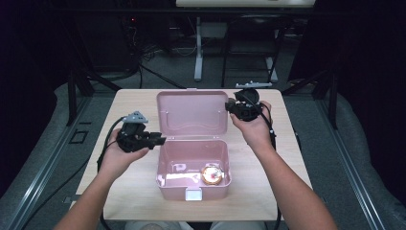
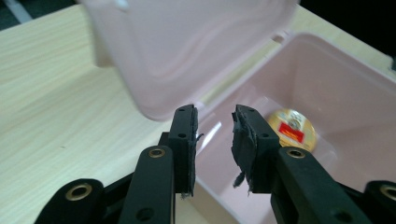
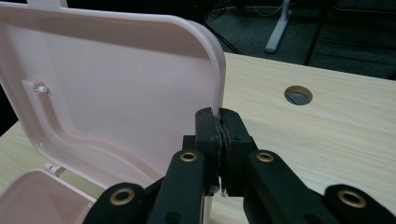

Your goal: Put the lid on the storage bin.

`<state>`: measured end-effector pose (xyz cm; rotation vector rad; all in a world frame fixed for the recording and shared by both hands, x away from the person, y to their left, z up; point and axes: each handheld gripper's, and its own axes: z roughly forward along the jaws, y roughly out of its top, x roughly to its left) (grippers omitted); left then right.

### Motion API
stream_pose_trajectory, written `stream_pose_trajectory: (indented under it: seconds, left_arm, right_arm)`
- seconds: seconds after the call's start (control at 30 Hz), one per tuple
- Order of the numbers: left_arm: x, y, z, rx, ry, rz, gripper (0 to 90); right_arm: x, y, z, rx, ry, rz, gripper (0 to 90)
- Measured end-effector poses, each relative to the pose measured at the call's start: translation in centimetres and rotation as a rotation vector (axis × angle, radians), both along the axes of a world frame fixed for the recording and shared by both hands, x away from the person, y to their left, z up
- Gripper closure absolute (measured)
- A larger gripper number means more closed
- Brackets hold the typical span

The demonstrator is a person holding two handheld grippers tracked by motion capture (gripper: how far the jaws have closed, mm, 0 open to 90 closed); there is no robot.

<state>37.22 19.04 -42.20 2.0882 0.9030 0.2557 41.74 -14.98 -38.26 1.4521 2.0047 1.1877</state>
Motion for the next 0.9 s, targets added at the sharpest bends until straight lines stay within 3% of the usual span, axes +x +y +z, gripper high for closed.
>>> stream_pose_trajectory:
  seconds: [0.1,0.27,0.53,0.9]
  left_arm:
    - [1.4,0.9,0.7,-0.027,0.001,0.048,66.8]
    - [3.0,1.6,1.5,-0.028,-0.005,0.127,62.0]
    - [4.5,1.4,3.2,-0.016,-0.035,0.17,58.6]
    - [6.0,0.1,5.0,-0.017,-0.074,0.206,61.5]
  right_arm:
    - [0.0,0.0,0.0,-0.002,0.0,0.001,87.5]
    - [0.0,0.0,0.0,-0.001,-0.004,0.004,87.5]
    - [-0.2,-0.1,0.0,-0.001,-0.013,0.007,87.5]
    - [-0.4,-0.2,0.1,0.0,-0.013,0.014,87.5]
